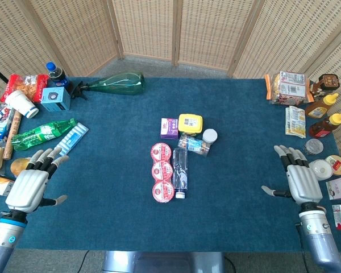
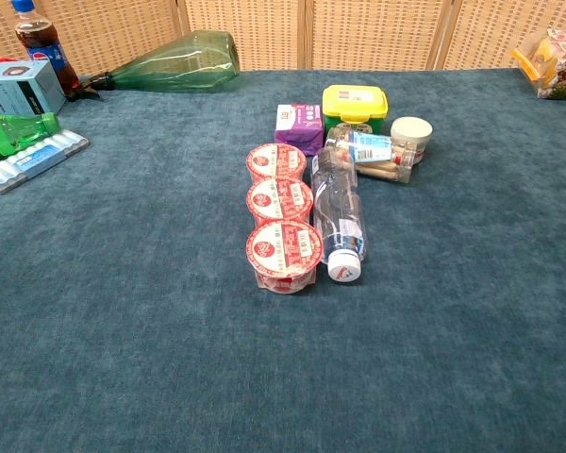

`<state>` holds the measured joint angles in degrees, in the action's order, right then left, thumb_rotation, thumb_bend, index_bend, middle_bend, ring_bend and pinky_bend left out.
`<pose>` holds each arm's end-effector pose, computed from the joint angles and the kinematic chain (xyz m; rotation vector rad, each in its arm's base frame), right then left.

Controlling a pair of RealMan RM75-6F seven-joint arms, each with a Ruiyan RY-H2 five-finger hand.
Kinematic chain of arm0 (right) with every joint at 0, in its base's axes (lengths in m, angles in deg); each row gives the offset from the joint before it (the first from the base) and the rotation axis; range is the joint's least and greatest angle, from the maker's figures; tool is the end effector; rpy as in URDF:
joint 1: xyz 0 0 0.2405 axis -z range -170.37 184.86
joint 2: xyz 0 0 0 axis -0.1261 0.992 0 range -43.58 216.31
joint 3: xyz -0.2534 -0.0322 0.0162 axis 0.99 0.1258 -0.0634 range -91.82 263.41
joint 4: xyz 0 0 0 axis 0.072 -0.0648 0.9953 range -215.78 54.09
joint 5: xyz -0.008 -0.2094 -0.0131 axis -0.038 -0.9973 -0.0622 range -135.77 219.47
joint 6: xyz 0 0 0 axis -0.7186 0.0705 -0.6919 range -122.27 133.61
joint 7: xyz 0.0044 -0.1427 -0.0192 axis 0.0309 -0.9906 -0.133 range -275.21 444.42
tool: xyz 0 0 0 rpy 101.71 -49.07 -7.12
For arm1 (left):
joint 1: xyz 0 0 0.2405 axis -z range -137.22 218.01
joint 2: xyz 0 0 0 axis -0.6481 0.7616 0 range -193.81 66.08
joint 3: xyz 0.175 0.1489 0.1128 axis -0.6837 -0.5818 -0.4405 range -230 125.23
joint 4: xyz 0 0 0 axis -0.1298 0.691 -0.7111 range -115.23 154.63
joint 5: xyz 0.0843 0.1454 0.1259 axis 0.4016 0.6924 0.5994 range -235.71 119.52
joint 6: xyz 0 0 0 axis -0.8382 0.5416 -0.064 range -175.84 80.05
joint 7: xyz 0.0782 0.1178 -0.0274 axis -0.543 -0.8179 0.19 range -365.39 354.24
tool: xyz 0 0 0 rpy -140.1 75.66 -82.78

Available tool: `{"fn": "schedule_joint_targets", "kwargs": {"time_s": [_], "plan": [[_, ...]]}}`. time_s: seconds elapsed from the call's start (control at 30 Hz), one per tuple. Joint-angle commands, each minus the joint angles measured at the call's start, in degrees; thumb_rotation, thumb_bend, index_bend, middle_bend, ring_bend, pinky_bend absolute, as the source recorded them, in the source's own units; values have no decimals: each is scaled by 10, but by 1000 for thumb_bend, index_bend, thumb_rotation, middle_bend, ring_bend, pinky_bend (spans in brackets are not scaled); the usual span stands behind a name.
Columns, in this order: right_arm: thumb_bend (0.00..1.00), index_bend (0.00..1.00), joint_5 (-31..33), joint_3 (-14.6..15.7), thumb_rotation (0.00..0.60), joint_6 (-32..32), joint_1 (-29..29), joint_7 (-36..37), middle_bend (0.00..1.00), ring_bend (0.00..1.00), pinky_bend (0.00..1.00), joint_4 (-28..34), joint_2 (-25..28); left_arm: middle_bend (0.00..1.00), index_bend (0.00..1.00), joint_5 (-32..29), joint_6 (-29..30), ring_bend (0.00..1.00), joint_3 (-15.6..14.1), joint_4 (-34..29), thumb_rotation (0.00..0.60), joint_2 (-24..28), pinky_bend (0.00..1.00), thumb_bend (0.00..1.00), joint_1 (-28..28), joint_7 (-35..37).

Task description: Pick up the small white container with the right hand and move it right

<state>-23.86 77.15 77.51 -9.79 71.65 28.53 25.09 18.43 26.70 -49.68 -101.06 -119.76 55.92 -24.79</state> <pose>-0.2499 -0.2462 0.1402 1.3938 -1.0969 0.8567 -0.2067 0.2086 0.1436 -1.5812 -1.0102 -0.8734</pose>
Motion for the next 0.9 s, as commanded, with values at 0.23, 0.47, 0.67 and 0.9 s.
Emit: {"fn": "schedule_joint_targets", "kwargs": {"time_s": [0.23, 0.47, 0.67, 0.9], "plan": [[0, 0, -4, 4, 504, -14, -1, 15, 0, 0, 0, 12, 9, 0, 174, -1, -2, 0, -2, 0, 600, 4, 0, 102, -1, 6], [0, 0, -19, -5, 503, -65, -15, 96, 0, 0, 0, 36, 51, 0, 175, 5, -11, 0, 2, -5, 600, 22, 0, 103, 4, 33], [0, 0, -22, -14, 504, -131, -47, 142, 0, 0, 0, 41, 71, 0, 174, 14, -24, 0, 6, -9, 600, 42, 0, 104, 10, 68], [0, 0, 0, -29, 505, -213, -104, 161, 0, 0, 0, 34, 67, 0, 173, 24, -31, 0, 10, -16, 600, 59, 0, 103, 16, 87]]}}
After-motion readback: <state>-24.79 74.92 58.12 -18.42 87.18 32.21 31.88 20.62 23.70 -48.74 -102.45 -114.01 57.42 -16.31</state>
